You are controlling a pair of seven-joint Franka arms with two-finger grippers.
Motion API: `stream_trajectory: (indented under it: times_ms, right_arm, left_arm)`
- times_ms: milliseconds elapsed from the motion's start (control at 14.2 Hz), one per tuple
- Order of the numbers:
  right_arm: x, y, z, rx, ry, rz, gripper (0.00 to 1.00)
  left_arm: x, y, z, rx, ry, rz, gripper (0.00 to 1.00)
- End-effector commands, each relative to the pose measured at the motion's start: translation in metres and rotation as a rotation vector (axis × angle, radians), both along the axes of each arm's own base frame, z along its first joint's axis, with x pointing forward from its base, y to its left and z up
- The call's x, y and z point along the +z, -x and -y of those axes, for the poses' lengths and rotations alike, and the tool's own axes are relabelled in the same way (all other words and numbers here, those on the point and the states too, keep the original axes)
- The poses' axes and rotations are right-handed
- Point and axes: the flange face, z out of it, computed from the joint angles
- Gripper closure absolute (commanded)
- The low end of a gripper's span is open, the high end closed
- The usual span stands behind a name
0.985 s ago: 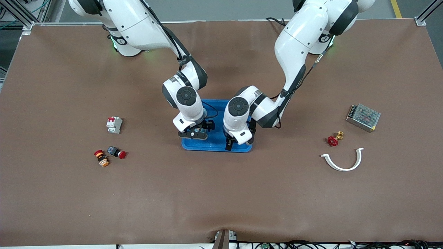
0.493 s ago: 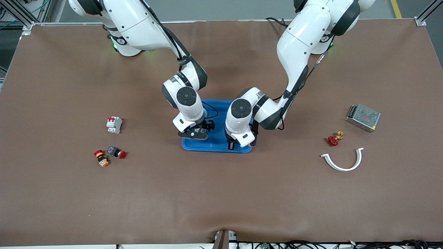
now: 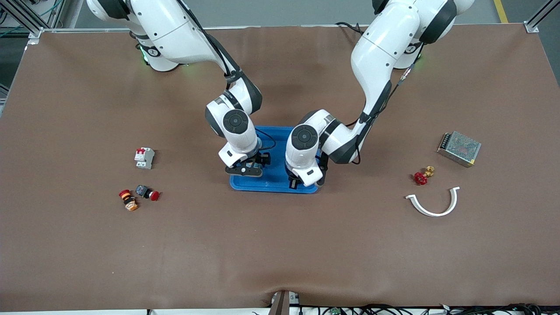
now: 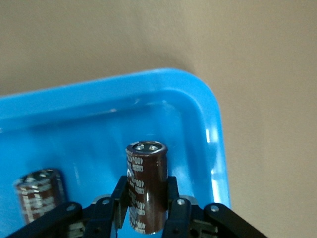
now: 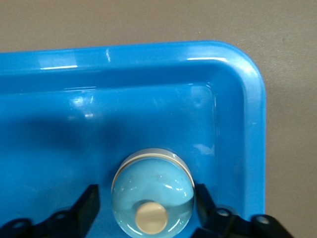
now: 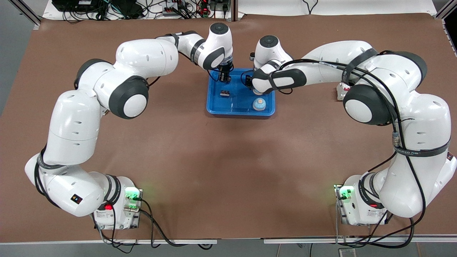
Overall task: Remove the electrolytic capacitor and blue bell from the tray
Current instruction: 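Lift the capacitor with the left gripper while the right gripper lifts bell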
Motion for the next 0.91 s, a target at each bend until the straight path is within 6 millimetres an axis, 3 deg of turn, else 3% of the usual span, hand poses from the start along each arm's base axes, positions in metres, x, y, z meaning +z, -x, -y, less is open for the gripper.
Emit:
stream_trajectory:
  times_ms: [0,70,422,844]
  right_arm:
    - [-0.002,-0.001,-0.003,0.003,0.005,0.015,0.50]
    - [-0.002,-0.001,-0.003,0.003,0.005,0.015,0.57]
    - [-0.001,-0.002,-0.003,0.006,0.004,0.016,0.58]
    - [0.020,-0.009,0.000,0.008,0.000,0.015,0.58]
  left_arm:
    - [0.036,0.000,-0.006,-0.042,-0.044,-0.011,1.00]
    - [0.048,0.000,-0.010,-0.063,-0.055,-0.020,1.00]
    - [0.102,0.007,-0.034,-0.435,-0.111,-0.124,1.00]
    - [0.127,0.031,-0.082,-0.788,-0.137,-0.177,1.00]
